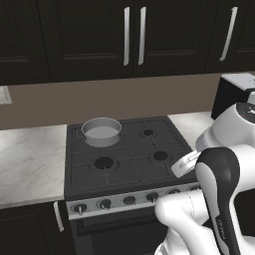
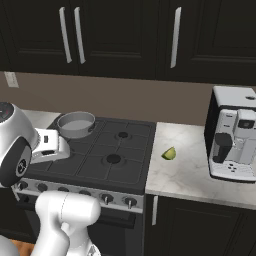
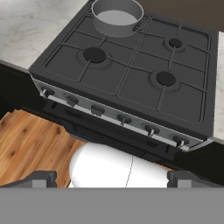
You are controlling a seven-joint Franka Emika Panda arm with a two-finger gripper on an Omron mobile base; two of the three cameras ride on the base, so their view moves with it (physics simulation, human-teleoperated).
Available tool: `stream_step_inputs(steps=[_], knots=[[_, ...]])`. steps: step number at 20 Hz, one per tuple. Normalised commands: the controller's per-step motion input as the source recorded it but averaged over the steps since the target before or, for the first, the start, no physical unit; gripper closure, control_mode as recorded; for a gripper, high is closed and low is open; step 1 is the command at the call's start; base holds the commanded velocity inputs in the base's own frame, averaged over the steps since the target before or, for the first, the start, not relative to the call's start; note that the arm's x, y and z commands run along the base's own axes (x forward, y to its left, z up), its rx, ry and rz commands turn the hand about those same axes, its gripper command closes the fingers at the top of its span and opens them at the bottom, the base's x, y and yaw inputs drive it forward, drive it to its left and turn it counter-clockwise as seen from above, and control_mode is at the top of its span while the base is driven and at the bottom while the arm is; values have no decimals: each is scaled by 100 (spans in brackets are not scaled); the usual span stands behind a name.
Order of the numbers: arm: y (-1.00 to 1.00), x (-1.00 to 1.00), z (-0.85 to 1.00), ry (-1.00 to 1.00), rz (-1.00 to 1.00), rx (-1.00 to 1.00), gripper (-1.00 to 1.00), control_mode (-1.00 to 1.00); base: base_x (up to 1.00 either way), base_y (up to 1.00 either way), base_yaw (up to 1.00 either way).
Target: Turn on the burner for the pot on the stove. Wait thirty seconds for the pot to heat up. Then add the lemon wedge to the pot.
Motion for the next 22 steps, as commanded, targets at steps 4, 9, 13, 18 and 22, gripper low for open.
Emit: stream_step_inputs(steps=[4,9,13,18,22], knots=[[0,0,0,0,0,0,-100,-100,0,0,0],[0,0,0,0,0,0,-100,-100,0,0,0],[0,0,0,0,0,0,-100,-100,0,0,0],[0,0,0,0,0,0,-100,-100,0,0,0],[0,0,0,0,0,0,-100,-100,0,0,0]])
